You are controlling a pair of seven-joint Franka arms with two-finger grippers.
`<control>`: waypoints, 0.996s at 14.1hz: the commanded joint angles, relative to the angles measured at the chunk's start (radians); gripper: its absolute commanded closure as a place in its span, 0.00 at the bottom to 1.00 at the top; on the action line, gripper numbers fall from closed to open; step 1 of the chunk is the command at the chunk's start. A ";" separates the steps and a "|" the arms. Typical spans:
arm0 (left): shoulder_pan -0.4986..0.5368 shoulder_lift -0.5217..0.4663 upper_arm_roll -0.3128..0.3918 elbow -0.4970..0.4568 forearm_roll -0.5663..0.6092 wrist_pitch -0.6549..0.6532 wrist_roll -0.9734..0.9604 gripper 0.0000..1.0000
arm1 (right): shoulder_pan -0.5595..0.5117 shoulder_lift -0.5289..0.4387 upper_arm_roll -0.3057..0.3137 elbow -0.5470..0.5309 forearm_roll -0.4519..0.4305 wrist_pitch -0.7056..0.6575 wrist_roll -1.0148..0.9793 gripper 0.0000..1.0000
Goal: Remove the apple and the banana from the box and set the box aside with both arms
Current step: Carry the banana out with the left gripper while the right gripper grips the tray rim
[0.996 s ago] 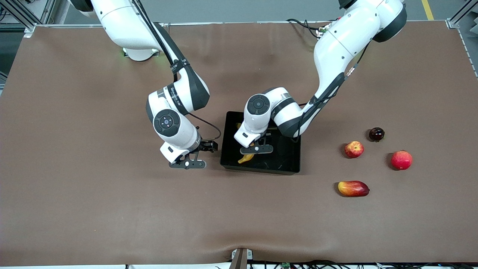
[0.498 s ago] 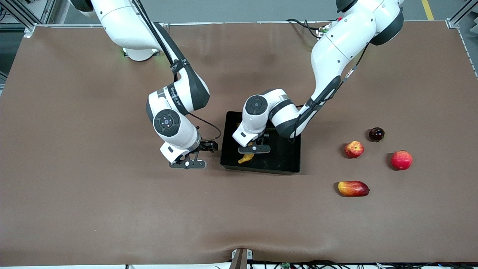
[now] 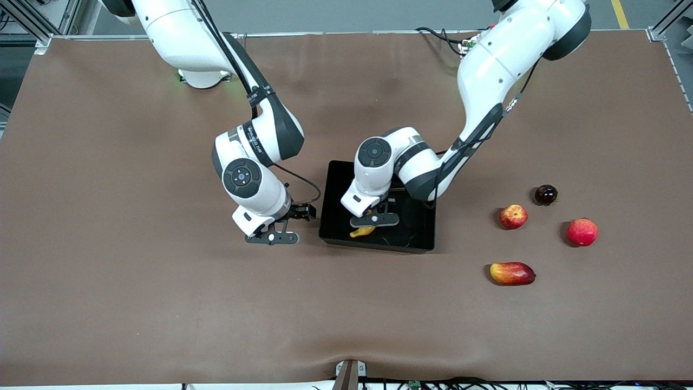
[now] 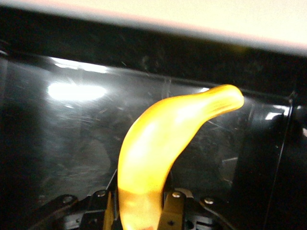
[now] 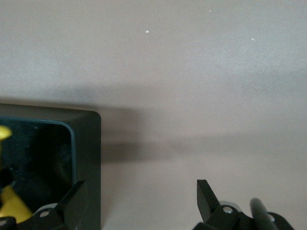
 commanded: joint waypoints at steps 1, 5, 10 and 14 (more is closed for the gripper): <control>-0.001 -0.123 0.003 -0.022 0.008 -0.102 -0.019 1.00 | -0.007 -0.019 0.008 -0.005 0.010 -0.014 0.005 0.00; 0.070 -0.239 -0.007 -0.023 -0.006 -0.209 0.002 1.00 | 0.005 -0.012 0.010 0.001 0.019 0.006 0.045 0.00; 0.269 -0.301 -0.010 -0.026 -0.014 -0.278 0.143 1.00 | 0.051 0.042 0.014 0.001 0.024 0.138 0.124 0.00; 0.468 -0.264 -0.008 -0.023 -0.011 -0.263 0.380 1.00 | 0.074 0.081 0.014 -0.002 0.033 0.155 0.137 0.20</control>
